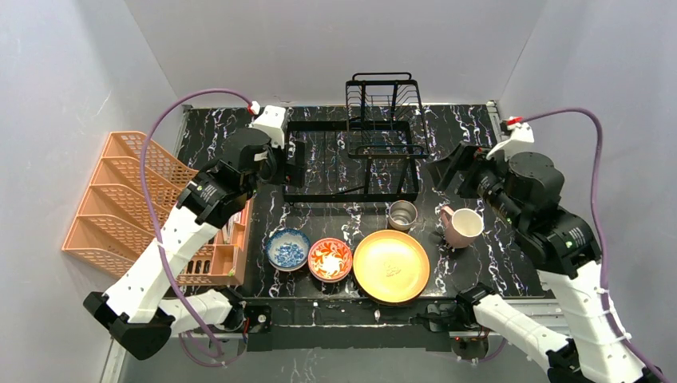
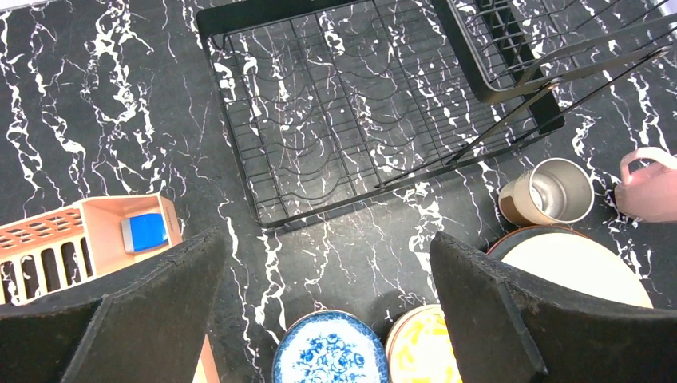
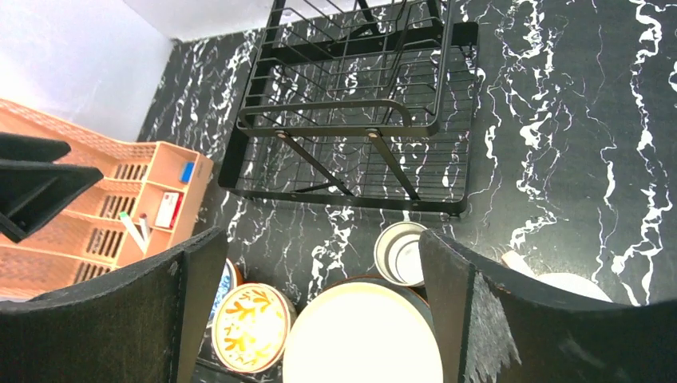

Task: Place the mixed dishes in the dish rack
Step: Move the dish rack to the center of the board.

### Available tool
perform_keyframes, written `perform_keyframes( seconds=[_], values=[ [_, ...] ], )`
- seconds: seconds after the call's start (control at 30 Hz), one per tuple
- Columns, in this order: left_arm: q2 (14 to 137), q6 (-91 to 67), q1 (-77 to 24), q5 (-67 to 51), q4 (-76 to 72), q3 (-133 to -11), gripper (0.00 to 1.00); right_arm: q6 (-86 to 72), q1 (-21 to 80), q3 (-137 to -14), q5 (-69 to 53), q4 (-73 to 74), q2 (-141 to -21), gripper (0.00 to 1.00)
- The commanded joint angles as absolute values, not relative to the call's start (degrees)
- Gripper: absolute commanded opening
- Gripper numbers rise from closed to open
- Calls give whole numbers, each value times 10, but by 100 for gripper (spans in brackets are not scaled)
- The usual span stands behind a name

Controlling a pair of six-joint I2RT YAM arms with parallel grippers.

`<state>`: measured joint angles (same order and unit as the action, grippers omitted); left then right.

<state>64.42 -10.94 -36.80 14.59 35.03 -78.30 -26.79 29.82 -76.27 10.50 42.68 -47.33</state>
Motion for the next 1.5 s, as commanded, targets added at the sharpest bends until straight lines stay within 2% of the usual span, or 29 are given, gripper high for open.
perform_keyframes(
  seconds=[0.0,0.1,0.2,0.5,0.63,0.87,1.07,1.3,1.47],
  values=[
    [617,-105,-367,148,360,-774,98,-315,299,-755,108,438,-473,99],
    [613,-106,-367,142,356,-767,98,-282,298,-717,35,395,-444,99],
    [614,-109,-367,136,357,-768,99,-254,298,-701,13,379,-429,99],
    [627,-108,-367,123,370,-778,98,-316,299,-745,141,503,-504,99],
    [630,-112,-366,111,369,-776,98,-349,299,-758,141,534,-526,99],
    [649,-116,-366,107,366,-772,98,-265,298,-731,62,480,-516,99],
    [693,-133,-345,117,379,-788,98,-280,299,-769,46,507,-565,99],
    [726,-149,-331,110,369,-796,98,-321,299,-791,-41,448,-613,97],
    [725,-152,-331,105,360,-788,98,-404,303,-802,-15,401,-638,99]
  ],
)
